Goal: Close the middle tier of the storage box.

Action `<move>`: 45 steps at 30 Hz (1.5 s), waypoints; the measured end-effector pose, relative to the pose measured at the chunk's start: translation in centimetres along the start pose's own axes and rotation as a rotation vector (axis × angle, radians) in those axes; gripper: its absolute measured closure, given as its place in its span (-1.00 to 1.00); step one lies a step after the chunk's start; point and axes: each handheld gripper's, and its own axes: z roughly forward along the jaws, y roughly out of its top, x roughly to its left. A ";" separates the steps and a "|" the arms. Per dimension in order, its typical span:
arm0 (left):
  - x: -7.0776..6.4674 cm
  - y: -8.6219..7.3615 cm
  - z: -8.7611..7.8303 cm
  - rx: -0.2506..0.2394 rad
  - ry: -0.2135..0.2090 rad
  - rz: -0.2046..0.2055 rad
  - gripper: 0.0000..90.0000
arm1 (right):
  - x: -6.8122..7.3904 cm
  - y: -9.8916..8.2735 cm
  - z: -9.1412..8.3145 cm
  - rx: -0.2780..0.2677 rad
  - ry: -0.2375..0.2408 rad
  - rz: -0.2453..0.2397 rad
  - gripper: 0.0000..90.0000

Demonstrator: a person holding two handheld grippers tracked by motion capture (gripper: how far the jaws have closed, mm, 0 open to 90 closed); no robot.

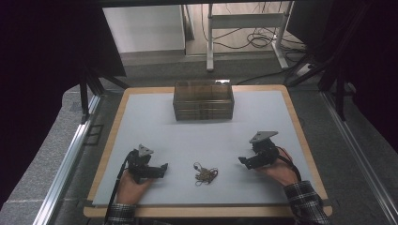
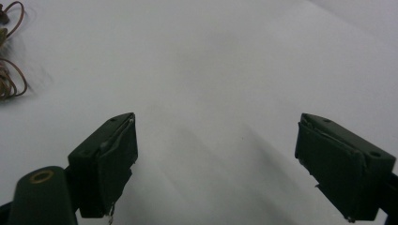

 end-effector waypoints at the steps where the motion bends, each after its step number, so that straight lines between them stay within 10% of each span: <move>1: 0.0 0.0 0.0 0.000 0.000 0.000 -0.99 | 0.0 0.1 0.0 -0.001 -0.001 -0.003 -0.70; 45: 0.0 0.0 0.0 -0.002 0.001 0.001 -0.98 | 1.1 3.3 1.1 0.020 -0.079 -0.175 -0.61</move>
